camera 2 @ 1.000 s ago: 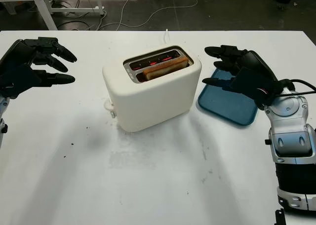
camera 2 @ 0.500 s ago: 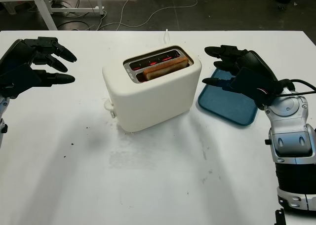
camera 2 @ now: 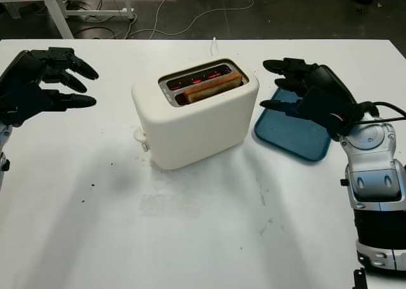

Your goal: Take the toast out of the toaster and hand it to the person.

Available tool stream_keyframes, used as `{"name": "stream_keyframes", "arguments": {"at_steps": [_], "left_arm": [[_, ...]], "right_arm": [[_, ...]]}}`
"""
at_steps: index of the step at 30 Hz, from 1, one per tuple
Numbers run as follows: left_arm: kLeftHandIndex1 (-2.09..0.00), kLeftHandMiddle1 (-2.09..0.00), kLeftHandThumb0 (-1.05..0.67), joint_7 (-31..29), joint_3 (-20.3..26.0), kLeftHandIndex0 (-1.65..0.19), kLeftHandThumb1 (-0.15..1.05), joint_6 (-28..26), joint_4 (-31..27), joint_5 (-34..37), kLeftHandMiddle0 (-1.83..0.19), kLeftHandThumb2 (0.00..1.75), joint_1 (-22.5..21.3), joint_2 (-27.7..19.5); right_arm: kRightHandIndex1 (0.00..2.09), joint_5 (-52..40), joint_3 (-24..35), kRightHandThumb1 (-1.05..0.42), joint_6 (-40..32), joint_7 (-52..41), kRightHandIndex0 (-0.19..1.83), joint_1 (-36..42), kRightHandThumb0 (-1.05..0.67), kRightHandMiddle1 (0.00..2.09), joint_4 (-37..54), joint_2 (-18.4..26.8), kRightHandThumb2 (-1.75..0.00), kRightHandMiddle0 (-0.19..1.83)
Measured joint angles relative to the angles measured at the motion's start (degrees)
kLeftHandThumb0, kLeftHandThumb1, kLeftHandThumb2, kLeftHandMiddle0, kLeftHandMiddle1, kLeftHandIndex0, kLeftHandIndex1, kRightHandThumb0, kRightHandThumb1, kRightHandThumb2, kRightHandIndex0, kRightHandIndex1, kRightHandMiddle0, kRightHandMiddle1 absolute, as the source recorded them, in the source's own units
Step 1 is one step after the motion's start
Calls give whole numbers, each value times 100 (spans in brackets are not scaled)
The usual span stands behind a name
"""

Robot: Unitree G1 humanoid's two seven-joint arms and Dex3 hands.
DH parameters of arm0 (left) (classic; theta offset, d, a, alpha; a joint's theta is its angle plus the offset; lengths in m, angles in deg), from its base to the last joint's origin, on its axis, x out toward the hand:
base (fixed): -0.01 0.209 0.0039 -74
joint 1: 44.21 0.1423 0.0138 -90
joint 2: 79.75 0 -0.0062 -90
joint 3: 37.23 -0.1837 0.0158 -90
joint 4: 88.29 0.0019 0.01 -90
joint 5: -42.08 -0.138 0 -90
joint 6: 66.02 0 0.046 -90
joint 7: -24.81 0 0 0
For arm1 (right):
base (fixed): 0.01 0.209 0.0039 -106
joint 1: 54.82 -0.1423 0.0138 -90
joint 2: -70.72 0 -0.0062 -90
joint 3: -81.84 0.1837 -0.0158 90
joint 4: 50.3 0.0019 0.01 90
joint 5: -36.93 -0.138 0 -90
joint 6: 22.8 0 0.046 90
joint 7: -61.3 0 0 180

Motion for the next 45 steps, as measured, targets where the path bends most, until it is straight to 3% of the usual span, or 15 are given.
{"name": "stream_keyframes", "arguments": {"at_steps": [45], "left_arm": [[-88,-95,-105,54,66,-72,70,-68,-84,30,-75,0,84,57]], "right_arm": [[9,55,-29,-88,20,-1,51,-25,-61,0,-26,-20,0,47]]}}
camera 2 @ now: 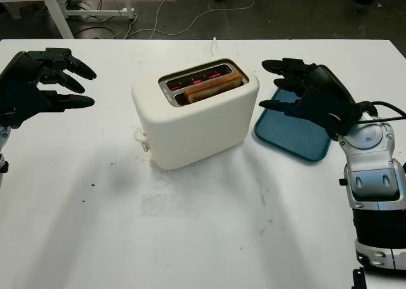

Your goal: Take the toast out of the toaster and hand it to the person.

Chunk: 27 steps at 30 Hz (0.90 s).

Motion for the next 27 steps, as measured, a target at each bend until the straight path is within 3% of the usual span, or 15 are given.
{"name": "stream_keyframes", "arguments": {"at_steps": [18,23,27], "left_arm": [[-95,-105,-105,-1,0,-63,71,-75,-218,28,-67,1,-8,128],[-103,-115,-105,-3,-2,-55,73,-197,-319,47,-59,1,-74,140],[-106,-117,-105,0,-11,-56,73,-197,-299,94,-60,1,-94,170]], "right_arm": [[6,-192,218,-90,-68,-138,43,-4,-60,0,126,31,-1,42],[9,-155,237,-92,634,-133,48,-9,-64,2,-41,119,-1,46],[8,-123,235,-92,661,-123,46,-24,-63,1,-278,121,-3,43]]}}
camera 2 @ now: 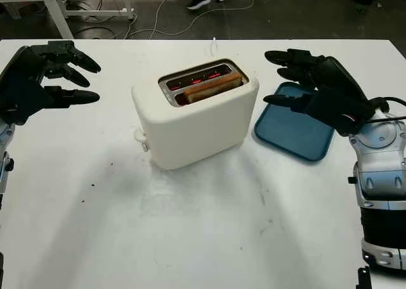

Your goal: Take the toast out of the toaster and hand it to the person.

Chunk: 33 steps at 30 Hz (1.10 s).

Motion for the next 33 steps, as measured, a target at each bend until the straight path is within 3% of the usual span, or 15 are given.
{"name": "stream_keyframes", "arguments": {"at_steps": [7,33], "left_arm": [[-107,-116,-105,14,-18,-56,72,2,100,33,-60,0,-52,2],[-108,-112,-105,39,-55,-56,72,9,203,46,-64,0,-122,5]], "right_arm": [[4,-302,13,-91,-866,-67,39,-131,-53,0,163,-70,-1,38],[4,-318,24,-90,-1295,-22,41,-151,-56,0,408,-62,0,39]]}}
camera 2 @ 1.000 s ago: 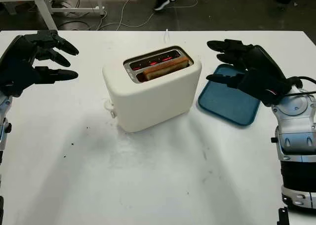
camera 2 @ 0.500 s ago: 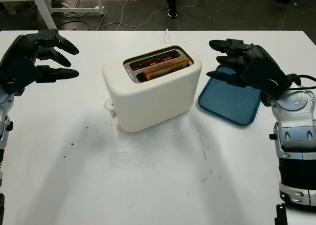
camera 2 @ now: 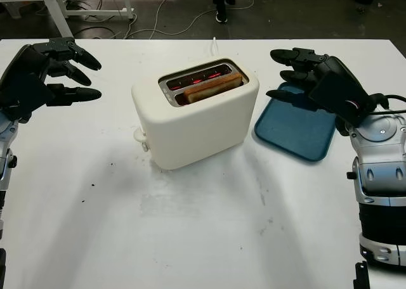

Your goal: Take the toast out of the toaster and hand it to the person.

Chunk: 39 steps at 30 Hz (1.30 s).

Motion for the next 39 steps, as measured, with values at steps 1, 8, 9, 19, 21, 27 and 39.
{"name": "stream_keyframes", "arguments": {"at_steps": [1,8,9,19,21,27,39], "left_arm": [[-107,-112,-105,0,0,-56,72,1,0,1,-64,0,0,0],[-107,-111,-105,0,-3,-56,72,18,2,-18,-64,0,0,0],[-107,-111,-105,0,-4,-56,72,19,2,-18,-64,0,0,0],[-107,-112,-105,0,-3,-57,73,21,0,-17,-63,0,3,0],[-106,-112,-105,0,-3,-57,73,21,-1,-18,-63,0,3,0],[-105,-111,-105,0,-3,-58,72,22,-1,-26,-65,0,3,0],[-104,-111,-105,26,7,-58,70,11,-14,-12,-63,0,17,0]], "right_arm": [[4,-4,0,-90,-1,0,41,0,-56,0,2,0,0,39],[4,-59,0,-90,-54,0,40,0,-55,0,48,-3,0,38],[4,-60,0,-90,-54,0,40,0,-54,0,48,-3,0,38],[4,-63,-25,-90,-54,27,41,0,-53,0,57,-3,0,39],[4,-70,-25,-90,-54,28,41,0,-53,1,58,-3,0,39],[4,73,-86,-92,20,27,41,2,-54,0,38,52,-1,39],[4,156,-92,-92,116,27,42,12,-58,0,-11,63,-1,39]]}}
